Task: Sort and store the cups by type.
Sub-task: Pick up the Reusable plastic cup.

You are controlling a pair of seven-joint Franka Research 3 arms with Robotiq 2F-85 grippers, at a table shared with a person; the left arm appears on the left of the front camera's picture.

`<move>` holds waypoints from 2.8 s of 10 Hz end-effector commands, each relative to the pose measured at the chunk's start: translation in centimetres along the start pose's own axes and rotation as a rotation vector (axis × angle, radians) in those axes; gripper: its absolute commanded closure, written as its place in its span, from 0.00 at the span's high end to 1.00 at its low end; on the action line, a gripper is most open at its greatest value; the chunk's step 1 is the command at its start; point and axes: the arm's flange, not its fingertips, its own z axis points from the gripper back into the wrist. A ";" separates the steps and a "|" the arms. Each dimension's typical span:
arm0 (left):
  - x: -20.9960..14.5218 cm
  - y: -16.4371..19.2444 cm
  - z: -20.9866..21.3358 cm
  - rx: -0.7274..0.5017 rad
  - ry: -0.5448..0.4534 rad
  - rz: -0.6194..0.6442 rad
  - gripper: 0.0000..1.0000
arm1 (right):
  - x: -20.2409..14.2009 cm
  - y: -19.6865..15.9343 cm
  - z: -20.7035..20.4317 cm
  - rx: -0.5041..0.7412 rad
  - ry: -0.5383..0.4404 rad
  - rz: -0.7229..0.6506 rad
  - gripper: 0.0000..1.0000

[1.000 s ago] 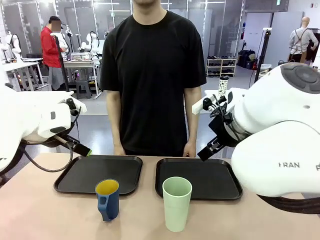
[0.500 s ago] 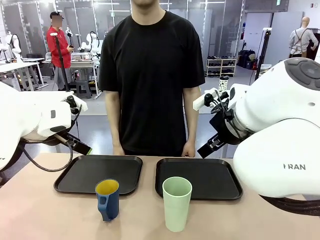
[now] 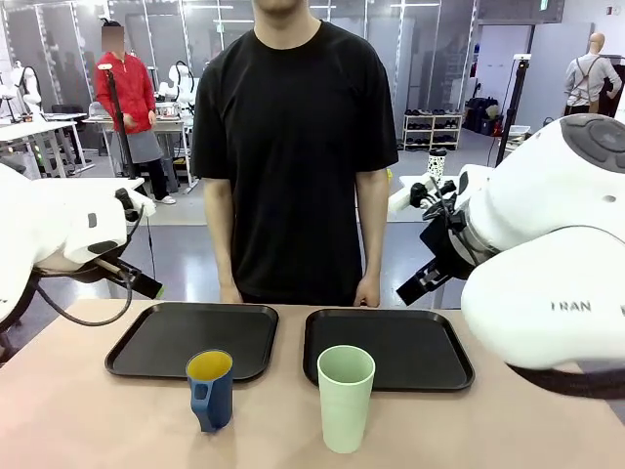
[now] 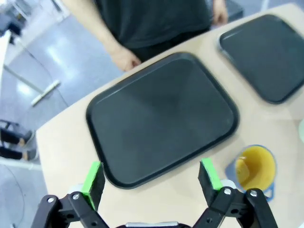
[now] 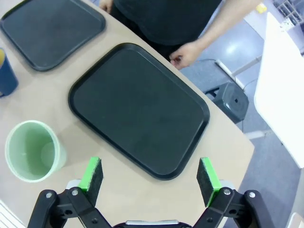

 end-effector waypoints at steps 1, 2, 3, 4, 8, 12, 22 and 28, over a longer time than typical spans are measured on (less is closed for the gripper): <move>0.1 3.5 -3.1 0.034 0.038 0.067 1.00 | 1.2 -3.8 -3.2 0.008 0.044 -0.065 1.00; -0.3 5.8 -5.0 0.037 0.066 0.098 1.00 | 1.6 -6.2 -5.1 0.021 0.064 -0.088 1.00; -0.8 7.6 -6.5 0.035 0.082 0.119 1.00 | 1.8 -8.0 -6.5 0.030 0.099 -0.102 1.00; -1.5 9.5 -8.2 0.025 0.125 0.171 1.00 | 1.8 -10.2 -8.4 0.055 0.123 -0.130 1.00; -3.9 13.1 -13.0 -0.021 0.213 0.299 1.00 | -0.7 -15.7 -14.8 0.166 0.235 -0.273 1.00; -4.0 13.5 -13.3 -0.006 0.207 0.328 1.00 | -1.5 -16.4 -15.6 0.178 0.252 -0.329 1.00; -4.3 12.6 -12.8 0.014 0.200 0.330 1.00 | -1.9 -15.8 -15.7 0.159 0.254 -0.326 1.00; -4.3 12.6 -12.8 0.014 0.200 0.330 1.00 | -1.9 -15.8 -15.7 0.159 0.254 -0.326 1.00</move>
